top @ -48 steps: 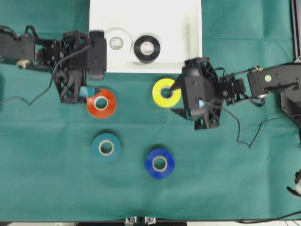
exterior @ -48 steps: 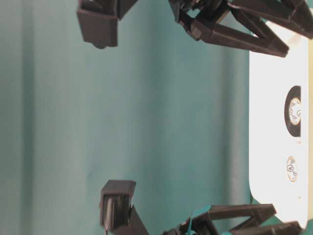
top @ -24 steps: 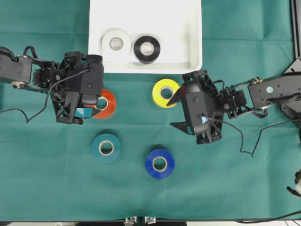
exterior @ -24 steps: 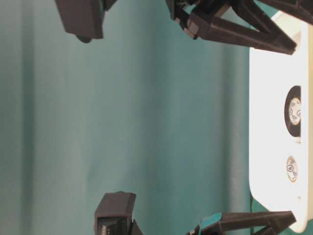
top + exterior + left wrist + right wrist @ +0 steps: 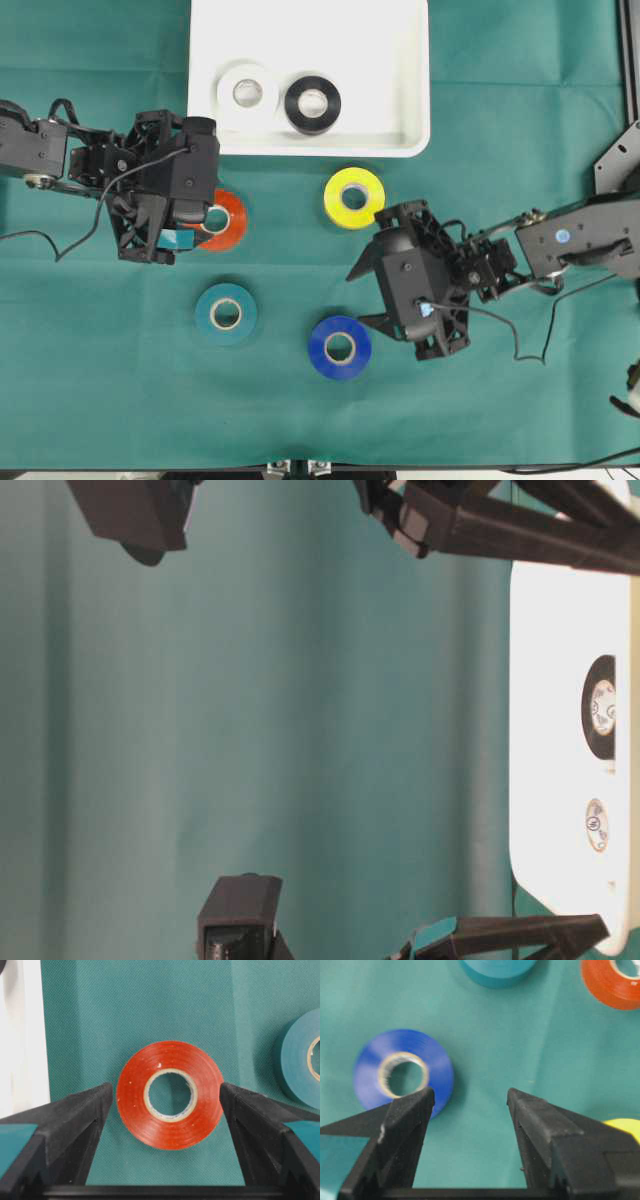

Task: Put the tape alternately from left to right into the white case.
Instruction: 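Move the right gripper to the blue roll and grasp it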

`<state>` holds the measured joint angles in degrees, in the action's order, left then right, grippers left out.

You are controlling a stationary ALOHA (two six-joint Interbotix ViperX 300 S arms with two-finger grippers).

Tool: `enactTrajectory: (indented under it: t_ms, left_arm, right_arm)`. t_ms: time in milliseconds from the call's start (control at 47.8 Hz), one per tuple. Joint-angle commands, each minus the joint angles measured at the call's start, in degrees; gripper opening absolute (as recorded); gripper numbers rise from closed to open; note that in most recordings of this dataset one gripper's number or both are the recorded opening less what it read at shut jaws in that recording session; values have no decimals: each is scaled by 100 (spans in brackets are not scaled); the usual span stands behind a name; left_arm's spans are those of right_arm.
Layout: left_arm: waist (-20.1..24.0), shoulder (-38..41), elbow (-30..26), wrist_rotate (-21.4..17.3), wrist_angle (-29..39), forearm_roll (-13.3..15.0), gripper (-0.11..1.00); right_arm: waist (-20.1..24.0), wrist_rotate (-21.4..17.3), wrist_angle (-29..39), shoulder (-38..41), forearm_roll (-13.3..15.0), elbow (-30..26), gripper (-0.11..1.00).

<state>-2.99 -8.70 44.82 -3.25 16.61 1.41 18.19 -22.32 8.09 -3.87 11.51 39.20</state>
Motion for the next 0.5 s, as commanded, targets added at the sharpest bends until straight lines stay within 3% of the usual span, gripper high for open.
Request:
enactTrajectory:
  t_ms: [0,314,481]
  left_arm:
    - [-18,-79,-44,-9,-35,0,82]
    - [-18,-70,-35,-9,-220,9,82]
    - [-18,-70,-26,-9,-308,9,82]
  right_arm:
    - [97,-176,35,9,-18,-185,66]
    - [431,-914,290,413,0,-387,66]
    - [439,-1028,308,721,62,-598,66]
